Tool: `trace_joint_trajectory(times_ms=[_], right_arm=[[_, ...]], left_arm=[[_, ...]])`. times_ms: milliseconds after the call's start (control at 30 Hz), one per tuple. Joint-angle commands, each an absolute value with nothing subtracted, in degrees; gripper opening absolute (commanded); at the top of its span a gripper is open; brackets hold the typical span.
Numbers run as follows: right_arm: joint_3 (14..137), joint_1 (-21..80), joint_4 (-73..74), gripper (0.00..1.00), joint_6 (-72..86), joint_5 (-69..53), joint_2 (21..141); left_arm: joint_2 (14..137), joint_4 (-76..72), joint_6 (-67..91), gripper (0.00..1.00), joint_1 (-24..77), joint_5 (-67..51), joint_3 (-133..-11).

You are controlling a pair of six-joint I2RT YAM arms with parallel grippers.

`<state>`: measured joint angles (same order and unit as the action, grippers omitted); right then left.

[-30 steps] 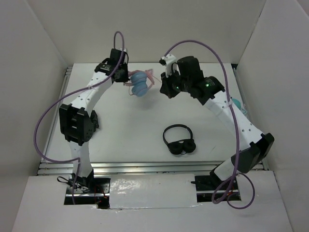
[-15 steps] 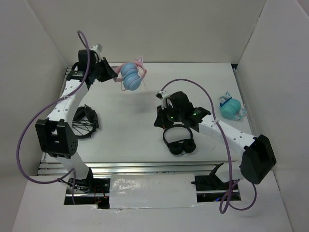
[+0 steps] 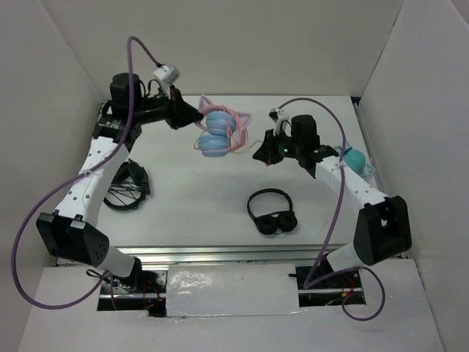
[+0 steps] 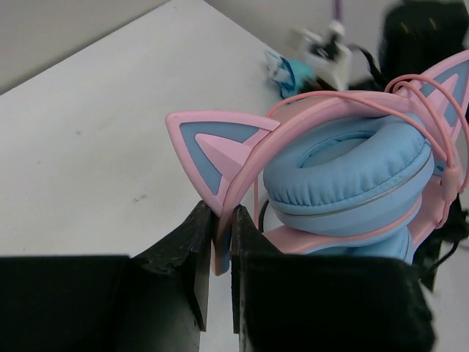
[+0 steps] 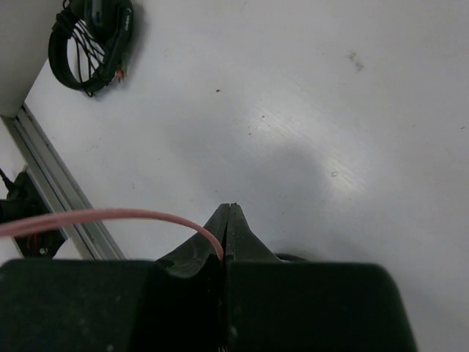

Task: Wrap the headphones

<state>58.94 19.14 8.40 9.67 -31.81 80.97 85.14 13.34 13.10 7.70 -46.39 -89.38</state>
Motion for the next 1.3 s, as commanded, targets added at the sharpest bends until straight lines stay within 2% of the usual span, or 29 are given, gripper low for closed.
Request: trace_joint_trajectory(times_ms=[0,133,300,533,600,767,867,967,1067,1100,1267], right_arm=[[68.09,16.71,10.7,0.0,3.88,-34.98,85.67],[82.66,14.94,22.72,0.0,-2.71,-34.2,91.92],[92.01,15.47,31.1,0.0,-7.02,-30.07,94.13],[96.59,18.8,37.6,0.0,-11.33,-23.83,91.58],[97.64,20.99,39.98,0.0,-11.34,-19.79,91.41],[98.96,24.78,44.03,0.0,-4.67,-4.25,91.67],[96.69,25.57,44.74,0.0,-0.1,-1.42,90.62],[92.39,26.37,41.68,0.0,6.65,-0.88,88.69],[86.76,26.98,34.84,0.0,8.96,-6.48,86.31],[86.05,27.16,33.33,0.0,9.4,-11.12,86.05],[87.36,30.32,27.87,0.0,9.23,-18.36,87.8]], left_arm=[[80.17,19.58,-4.25,0.0,14.65,-46.85,-91.06],[77.35,22.75,-13.61,0.0,19.06,-43.7,-87.55],[77.78,26.45,-19.86,0.0,28.03,-25.95,-85.25],[88.22,30.32,-19.52,0.0,36.9,-2.16,-89.28],[90.69,30.85,-17.5,0.0,37.18,-0.35,-90.87],[97.46,32.78,-10.29,0.0,36.91,13.26,-96.5],[99.05,33.22,-5.38,0.0,35.51,16.87,-99.48],[100.28,33.22,2.43,0.0,33.58,22.13,-101.77],[101.25,33.49,7.29,0.0,32.78,26.36,-102.92],[101.42,33.49,8.51,0.0,32.7,26.63,-103.09],[102.83,33.84,12.56,0.0,32.52,30.23,-103.36]])
